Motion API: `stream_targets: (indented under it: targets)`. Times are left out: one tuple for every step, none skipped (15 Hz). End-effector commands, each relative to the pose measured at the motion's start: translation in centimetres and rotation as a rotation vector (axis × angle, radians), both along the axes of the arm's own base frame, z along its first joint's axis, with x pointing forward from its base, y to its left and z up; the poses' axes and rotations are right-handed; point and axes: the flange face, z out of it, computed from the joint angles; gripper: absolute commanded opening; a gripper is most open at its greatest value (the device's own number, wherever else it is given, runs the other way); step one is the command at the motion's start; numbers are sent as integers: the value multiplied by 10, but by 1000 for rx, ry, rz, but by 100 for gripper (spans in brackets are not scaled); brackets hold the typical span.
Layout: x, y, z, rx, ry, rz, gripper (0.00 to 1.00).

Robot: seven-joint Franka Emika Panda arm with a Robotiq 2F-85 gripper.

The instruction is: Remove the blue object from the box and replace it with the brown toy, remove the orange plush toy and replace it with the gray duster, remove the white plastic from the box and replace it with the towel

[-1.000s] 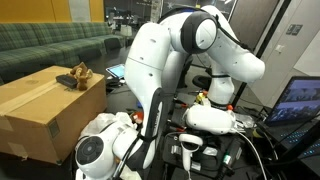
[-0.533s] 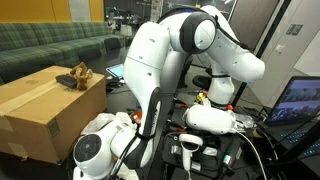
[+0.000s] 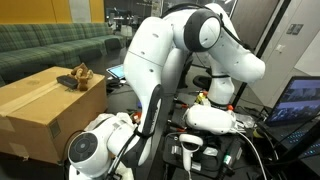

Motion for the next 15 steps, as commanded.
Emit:
stream_targets:
  targets:
    - [15,1,15,-67,-42,-12,5]
    - [8,2,34,-71,-53,-23,5]
    - [6,3,40,-76,-63,-31,5]
    - [10,6,47,-76,-77,-48,5]
    - [12,9,58,-71,-92,-69,5]
    - [10,11,75,-60,-105,-93,5]
    - [16,13,89,-45,-119,-122,5]
    - [20,13,103,-31,-136,-149,5]
    - [27,11,120,-13,-155,-184,5]
    - [30,11,138,6,-173,-217,5]
    - [37,9,156,26,-192,-253,5]
    - [46,7,173,44,-209,-288,5]
    - [53,5,188,63,-232,-323,5]
    - [51,17,207,86,-244,-360,5]
    - [49,28,225,112,-257,-399,5]
